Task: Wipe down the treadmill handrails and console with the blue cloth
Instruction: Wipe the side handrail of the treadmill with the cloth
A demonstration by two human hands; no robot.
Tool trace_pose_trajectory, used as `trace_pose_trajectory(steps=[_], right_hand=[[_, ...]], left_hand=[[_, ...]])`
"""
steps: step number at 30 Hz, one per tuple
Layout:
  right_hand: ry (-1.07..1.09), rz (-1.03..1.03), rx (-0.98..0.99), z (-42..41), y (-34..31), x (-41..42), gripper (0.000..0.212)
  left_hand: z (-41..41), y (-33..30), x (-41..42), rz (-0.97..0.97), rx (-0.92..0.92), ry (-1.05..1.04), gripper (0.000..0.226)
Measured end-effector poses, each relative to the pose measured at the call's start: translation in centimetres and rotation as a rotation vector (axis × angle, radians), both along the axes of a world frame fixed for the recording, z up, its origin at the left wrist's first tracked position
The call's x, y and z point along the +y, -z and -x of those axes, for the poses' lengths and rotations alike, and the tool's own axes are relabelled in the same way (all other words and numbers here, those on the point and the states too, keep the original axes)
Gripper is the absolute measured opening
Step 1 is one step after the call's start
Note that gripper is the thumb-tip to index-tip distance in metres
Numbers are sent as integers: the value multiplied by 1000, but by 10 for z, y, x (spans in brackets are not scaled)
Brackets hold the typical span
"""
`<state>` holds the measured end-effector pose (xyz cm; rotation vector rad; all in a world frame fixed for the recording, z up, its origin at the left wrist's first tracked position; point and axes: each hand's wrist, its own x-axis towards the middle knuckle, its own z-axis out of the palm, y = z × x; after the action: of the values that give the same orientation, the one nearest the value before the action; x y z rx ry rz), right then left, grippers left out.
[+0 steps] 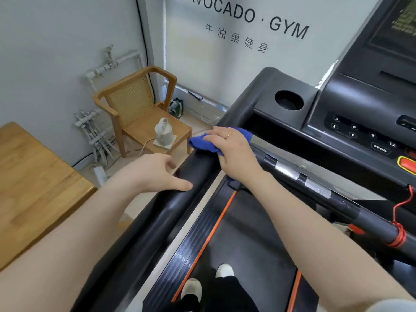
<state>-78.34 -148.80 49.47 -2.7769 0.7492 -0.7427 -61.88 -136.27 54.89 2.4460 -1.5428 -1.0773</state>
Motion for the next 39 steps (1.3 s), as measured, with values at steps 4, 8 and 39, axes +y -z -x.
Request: trace_pose_trajectory(steps=[4,8,39], right_hand=[[193,-59,290,-11,-30,-36,32],[258,-90,483,-38,-47,-37,23],[-181,47,309,-40,-23,44,23]], left_hand=[[11,5,12,23,-38,-30,64],[18,8,19,75,-34,-106,64],[73,12,84,479,-76,-672,24]])
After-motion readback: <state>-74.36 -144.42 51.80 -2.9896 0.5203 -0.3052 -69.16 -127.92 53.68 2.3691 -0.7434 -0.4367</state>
